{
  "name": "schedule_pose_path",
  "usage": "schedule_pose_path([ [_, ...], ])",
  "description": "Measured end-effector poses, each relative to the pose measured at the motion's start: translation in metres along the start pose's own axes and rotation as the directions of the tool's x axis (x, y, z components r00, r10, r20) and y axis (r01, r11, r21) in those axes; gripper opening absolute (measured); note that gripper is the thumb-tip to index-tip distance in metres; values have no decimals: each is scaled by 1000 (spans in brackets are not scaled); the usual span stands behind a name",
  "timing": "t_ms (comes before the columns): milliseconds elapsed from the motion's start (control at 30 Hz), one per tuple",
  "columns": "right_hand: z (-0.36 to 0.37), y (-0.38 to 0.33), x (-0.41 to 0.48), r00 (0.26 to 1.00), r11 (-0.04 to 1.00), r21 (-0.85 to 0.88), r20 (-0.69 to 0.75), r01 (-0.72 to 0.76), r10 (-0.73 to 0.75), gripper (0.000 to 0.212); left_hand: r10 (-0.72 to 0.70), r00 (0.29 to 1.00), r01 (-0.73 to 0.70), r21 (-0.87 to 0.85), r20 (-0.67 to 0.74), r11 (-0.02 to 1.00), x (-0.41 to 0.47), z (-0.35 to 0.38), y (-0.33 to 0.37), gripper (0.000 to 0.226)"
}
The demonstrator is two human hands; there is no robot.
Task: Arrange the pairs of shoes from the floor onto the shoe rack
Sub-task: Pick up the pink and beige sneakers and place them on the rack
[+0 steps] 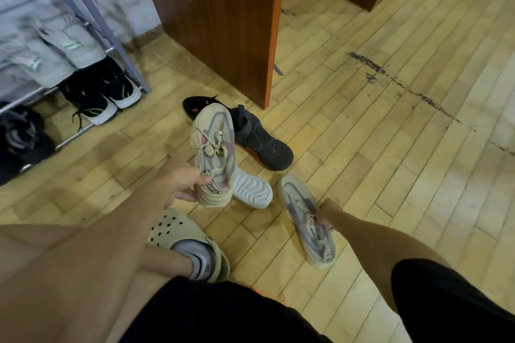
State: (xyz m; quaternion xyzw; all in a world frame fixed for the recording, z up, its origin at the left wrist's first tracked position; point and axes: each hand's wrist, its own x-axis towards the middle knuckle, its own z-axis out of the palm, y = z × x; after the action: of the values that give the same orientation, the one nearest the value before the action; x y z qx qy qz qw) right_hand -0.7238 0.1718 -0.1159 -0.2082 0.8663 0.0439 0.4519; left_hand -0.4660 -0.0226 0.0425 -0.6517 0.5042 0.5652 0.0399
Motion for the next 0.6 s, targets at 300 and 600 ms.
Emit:
schedule_pose_path([
  [300,7,7,-25,994,951,309,104,11,-45,31,-2,1000,0,-58,-28,998,-12,11,8,44],
  [600,-31,-62,-29,960,780,568,-69,262,-272,30,-18,996,8,-120,-83,993,-10,10,-2,39],
])
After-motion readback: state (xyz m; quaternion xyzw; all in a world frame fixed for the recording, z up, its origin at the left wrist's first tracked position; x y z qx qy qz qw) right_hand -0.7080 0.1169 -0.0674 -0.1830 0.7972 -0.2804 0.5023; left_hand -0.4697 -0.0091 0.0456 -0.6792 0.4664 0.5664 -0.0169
